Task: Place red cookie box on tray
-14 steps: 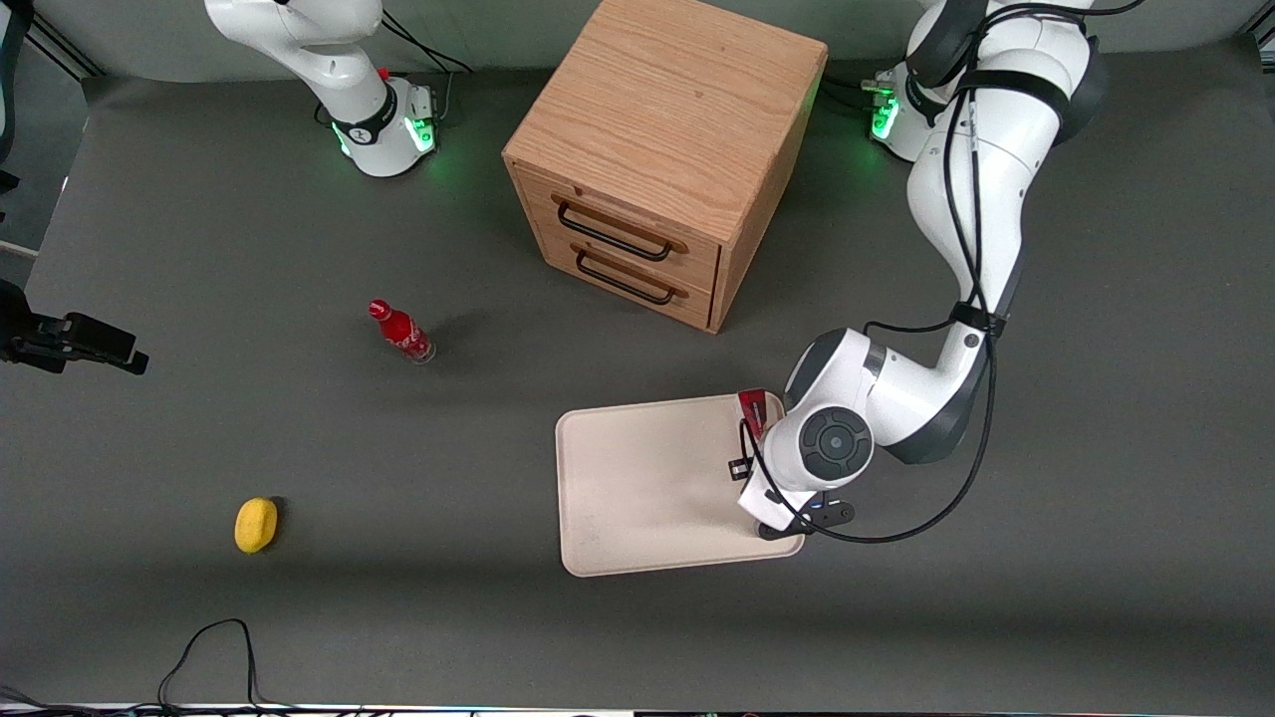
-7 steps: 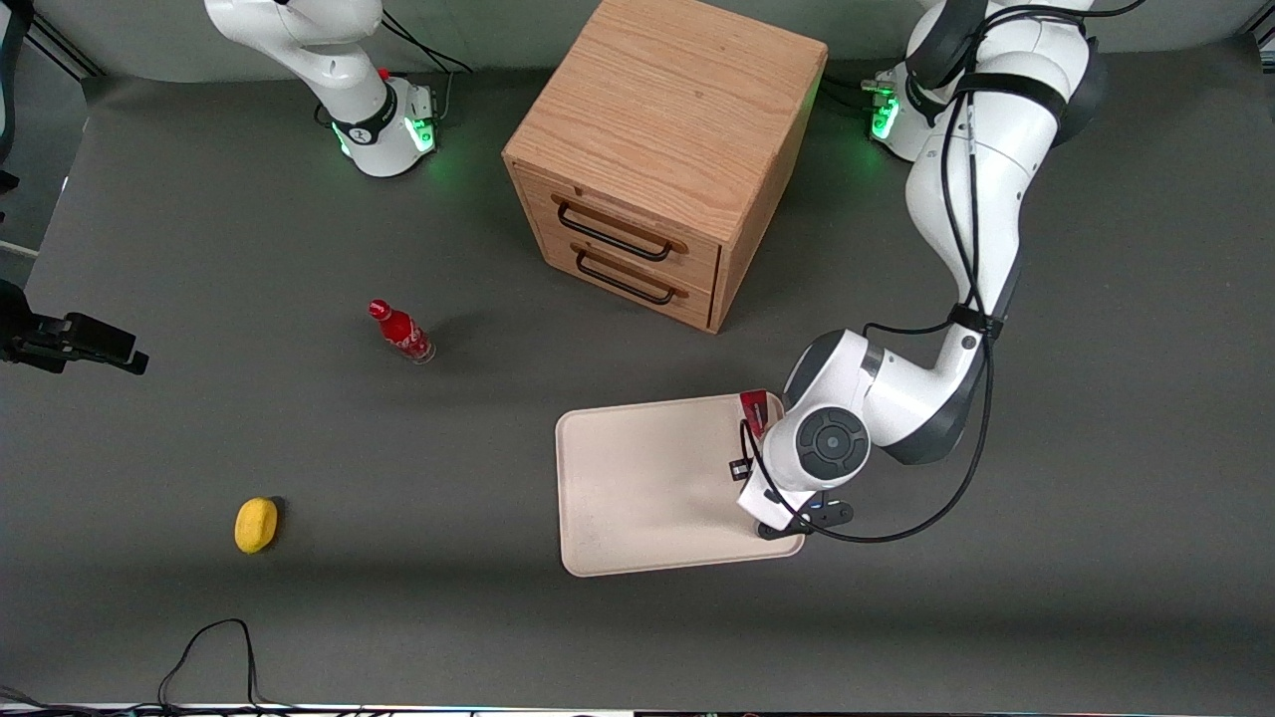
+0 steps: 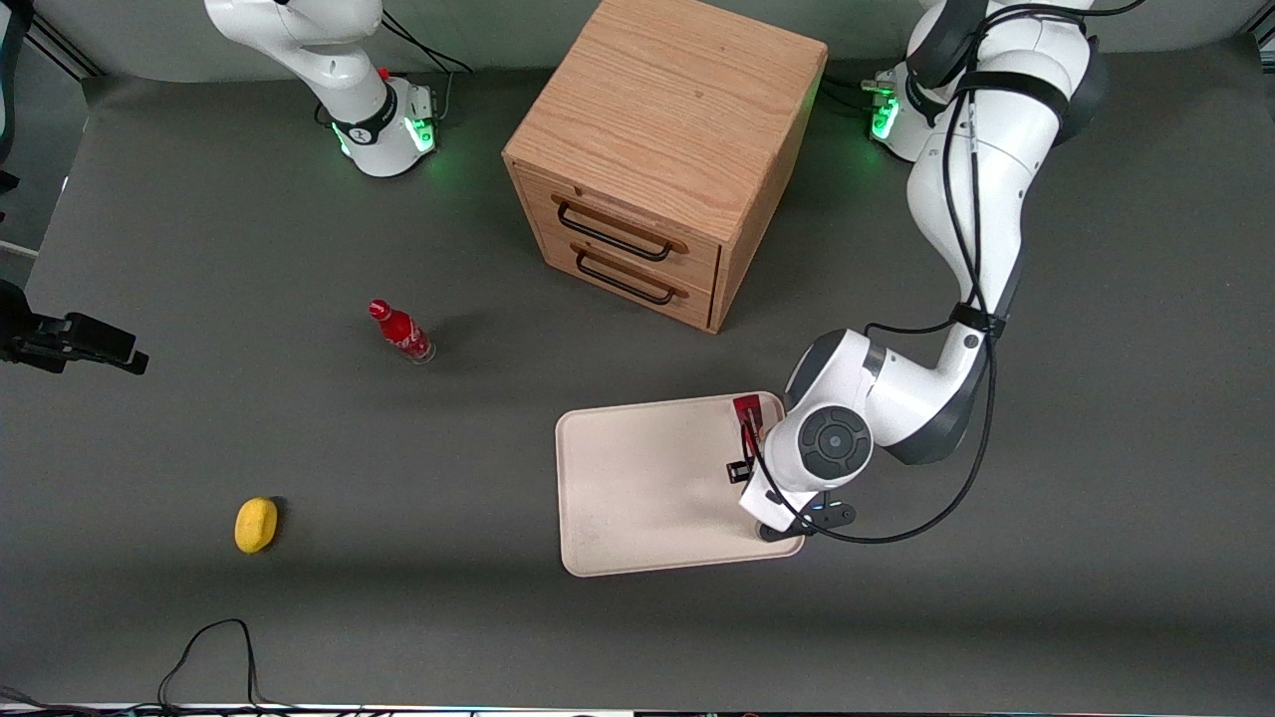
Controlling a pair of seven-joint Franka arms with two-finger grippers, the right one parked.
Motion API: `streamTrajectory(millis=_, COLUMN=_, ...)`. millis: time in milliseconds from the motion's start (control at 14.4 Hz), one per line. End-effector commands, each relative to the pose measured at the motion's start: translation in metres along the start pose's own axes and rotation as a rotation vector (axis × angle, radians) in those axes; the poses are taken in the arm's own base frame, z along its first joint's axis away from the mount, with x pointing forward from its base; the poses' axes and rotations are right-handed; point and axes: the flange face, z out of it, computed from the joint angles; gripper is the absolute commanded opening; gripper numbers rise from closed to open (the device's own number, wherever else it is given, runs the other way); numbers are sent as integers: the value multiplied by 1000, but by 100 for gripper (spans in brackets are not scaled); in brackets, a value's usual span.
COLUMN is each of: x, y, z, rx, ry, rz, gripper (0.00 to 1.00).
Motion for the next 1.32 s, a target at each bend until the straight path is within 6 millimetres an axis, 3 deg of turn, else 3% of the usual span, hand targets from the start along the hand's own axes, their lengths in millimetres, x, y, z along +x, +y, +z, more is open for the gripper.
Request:
streamTrajectory(millis=0, x=1, y=-12, z=-37, rx=15, ry=30, rz=-7, gripper=100)
streamTrajectory(millis=209, x=-15, y=-41, z=-86, rx=69, ry=-3, rz=16, gripper=100)
streamTrajectory(millis=348, x=-46, y=-60, z=-120, rx=99, ry=3, rz=24, gripper=100)
streamTrajectory(millis=557, x=-82, y=-124, z=-169, rx=118, ry=-7, rz=70, gripper=100)
streamTrajectory(millis=766, x=-101, y=-195, z=-211, rx=134, ry=-17, rz=76, gripper=100)
streamTrajectory(millis=905, x=-106, y=-244, z=-232, rx=151, ry=-33, rz=104, gripper=100)
streamTrajectory(millis=1184, x=-102, y=-367, z=-274, rx=98, ry=-44, rz=148, gripper=100)
streamTrajectory(millis=1253, x=-102, y=-389, z=-281, rx=89, ry=-45, rz=159, gripper=100)
